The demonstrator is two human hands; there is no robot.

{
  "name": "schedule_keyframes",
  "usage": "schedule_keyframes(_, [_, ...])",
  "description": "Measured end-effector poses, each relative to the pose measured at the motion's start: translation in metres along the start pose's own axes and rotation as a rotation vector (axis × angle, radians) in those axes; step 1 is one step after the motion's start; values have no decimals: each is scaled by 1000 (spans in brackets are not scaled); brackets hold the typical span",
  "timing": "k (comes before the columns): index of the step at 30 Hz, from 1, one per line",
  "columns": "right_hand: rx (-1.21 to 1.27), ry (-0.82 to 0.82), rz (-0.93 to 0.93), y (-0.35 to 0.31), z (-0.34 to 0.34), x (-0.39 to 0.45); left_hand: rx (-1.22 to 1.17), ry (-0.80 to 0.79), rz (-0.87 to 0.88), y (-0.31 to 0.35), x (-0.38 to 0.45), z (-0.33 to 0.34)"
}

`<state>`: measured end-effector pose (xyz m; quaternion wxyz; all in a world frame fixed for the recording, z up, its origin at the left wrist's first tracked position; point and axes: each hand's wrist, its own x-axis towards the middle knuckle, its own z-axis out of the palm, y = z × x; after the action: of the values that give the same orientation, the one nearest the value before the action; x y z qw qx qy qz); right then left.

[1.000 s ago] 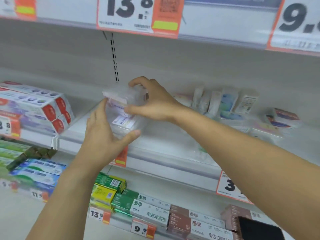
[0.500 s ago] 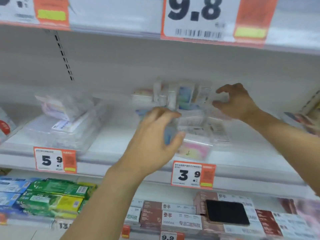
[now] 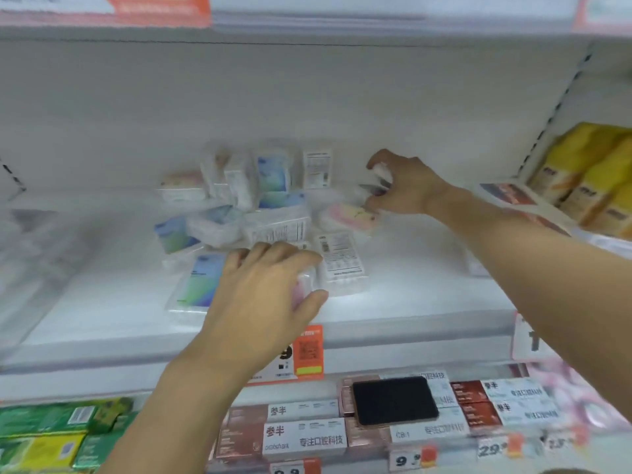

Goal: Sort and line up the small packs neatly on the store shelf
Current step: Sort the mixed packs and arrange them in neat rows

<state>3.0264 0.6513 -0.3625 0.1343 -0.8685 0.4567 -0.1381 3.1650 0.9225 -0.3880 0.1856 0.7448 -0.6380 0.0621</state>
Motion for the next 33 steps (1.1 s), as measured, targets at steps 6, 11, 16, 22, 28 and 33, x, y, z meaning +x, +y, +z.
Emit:
schedule_keyframes(6, [272,143,3,0,-20,-39,-6,11,0,1,-2,0])
schedule_keyframes(11, [305,286,-3,-2,-18,-82,-174,132,-44,15,6,-5])
schedule_keyframes(16, [313,363,-7,4,-13,-122,-283,124,63,57,28,-3])
schedule_keyframes(22, [441,490,-116,18,-39,-150,-423,-95,95,110,73,19])
schedule_keyframes(28, [562,642,-115,59,-67,-160,-630,-44,64,160,100,30])
schedule_keyframes(33, [548,990,11,104,-98,-172,-759,-6,-128,191,112,31])
